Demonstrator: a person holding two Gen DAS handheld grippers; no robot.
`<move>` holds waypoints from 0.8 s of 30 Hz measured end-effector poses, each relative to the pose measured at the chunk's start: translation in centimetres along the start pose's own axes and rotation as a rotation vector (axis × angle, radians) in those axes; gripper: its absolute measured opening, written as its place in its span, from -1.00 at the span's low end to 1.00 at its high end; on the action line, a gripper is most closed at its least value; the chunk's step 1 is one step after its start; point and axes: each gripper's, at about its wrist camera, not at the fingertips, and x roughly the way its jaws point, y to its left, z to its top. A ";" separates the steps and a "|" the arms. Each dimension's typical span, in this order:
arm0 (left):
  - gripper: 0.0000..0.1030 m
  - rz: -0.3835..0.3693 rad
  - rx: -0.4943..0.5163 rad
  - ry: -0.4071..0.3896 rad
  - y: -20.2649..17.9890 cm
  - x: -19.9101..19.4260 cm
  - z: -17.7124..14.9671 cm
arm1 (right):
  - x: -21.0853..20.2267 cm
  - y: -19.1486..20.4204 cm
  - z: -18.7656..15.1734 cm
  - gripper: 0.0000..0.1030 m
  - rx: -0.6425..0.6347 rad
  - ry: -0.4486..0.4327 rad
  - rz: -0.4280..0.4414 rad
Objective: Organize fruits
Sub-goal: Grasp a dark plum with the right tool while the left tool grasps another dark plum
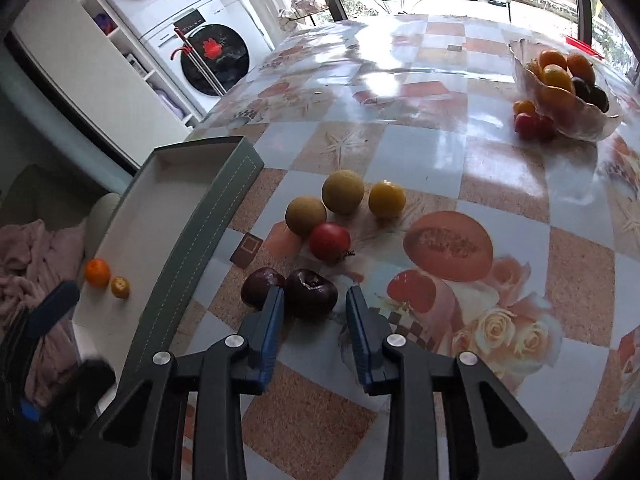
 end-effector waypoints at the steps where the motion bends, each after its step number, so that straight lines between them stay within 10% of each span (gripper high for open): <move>1: 0.70 -0.002 -0.015 -0.002 0.2 0.0 0.2 | -0.2 0.0 -0.1 -0.31 -0.001 -0.007 -0.002; 5: 0.70 0.001 -0.048 0.006 1.4 0.0 0.0 | -0.8 0.0 -0.8 0.12 -0.059 -0.008 -0.030; 14: 0.70 0.002 -0.070 0.028 2.7 -0.2 0.0 | 0.3 1.8 -0.1 0.13 -0.170 -0.039 -0.062; 19: 0.70 -0.035 -0.058 0.033 2.4 0.2 1.2 | 0.3 1.3 0.2 -0.42 -0.130 -0.032 0.000; 24: 0.70 -0.077 -0.001 0.064 -0.6 2.1 1.7 | -0.6 0.0 -0.9 -0.48 -0.102 -0.031 0.002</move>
